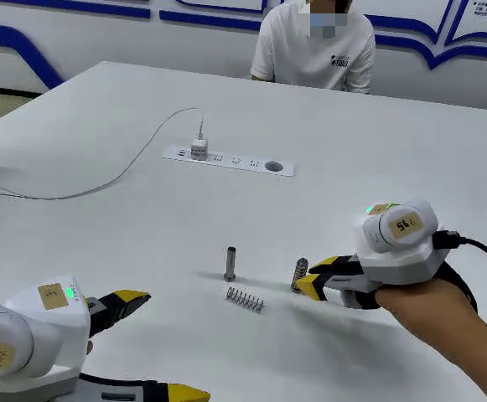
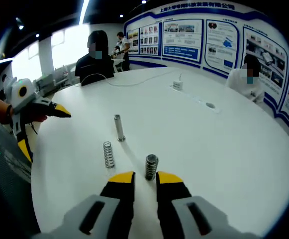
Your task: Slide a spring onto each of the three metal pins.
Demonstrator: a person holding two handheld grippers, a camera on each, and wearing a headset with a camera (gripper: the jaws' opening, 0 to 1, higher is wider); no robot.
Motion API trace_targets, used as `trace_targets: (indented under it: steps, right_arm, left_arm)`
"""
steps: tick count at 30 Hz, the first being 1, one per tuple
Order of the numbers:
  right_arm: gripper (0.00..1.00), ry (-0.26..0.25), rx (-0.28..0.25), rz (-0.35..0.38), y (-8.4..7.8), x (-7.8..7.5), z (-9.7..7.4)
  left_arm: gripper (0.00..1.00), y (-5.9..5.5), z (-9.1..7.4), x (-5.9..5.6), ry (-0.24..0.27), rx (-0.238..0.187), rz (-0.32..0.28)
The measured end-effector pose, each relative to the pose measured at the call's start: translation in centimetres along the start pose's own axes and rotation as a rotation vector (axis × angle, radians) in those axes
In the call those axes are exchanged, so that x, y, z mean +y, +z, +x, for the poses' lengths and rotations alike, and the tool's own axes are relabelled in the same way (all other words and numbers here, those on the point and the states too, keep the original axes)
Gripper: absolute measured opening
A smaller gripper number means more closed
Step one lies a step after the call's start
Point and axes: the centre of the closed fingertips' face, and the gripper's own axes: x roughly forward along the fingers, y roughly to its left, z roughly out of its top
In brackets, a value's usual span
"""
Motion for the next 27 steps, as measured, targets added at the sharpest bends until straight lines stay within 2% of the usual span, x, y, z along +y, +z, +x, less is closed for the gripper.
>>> trace_targets:
  steps: [9,27]
  right_arm:
    - [0.18,0.013,0.009,0.006,-0.6,1.4,-0.3]
    - [0.18,0.059,0.013,-0.022,0.3,4.3,0.1]
  left_arm:
    - [0.89,0.1,0.1,0.1,-0.005,-0.002,0.000]
    - [0.89,0.4,0.4,0.0,-0.043,0.007,0.006]
